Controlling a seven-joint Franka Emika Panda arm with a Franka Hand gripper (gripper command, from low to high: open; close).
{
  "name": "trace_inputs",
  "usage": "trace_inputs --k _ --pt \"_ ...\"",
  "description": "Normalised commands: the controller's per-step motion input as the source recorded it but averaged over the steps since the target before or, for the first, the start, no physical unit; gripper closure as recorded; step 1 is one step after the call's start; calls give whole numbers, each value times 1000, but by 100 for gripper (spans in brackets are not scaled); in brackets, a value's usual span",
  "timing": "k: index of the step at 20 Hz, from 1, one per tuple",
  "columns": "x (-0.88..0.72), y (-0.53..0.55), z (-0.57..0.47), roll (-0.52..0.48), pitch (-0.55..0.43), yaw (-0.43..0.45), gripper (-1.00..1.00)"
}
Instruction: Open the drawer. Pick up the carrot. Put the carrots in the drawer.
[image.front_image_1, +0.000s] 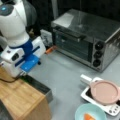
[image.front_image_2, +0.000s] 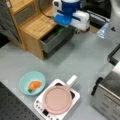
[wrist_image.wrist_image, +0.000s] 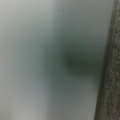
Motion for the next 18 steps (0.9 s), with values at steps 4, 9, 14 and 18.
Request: trace_inputs --k 4,9,14,18 --pt "233 -96 0 -29 132 42 -100" --pt "199 -71 86 -33 123 44 -100" --pt "174 27 87 -34 121 30 -100" --pt "185 162 63 -28 126 1 -100"
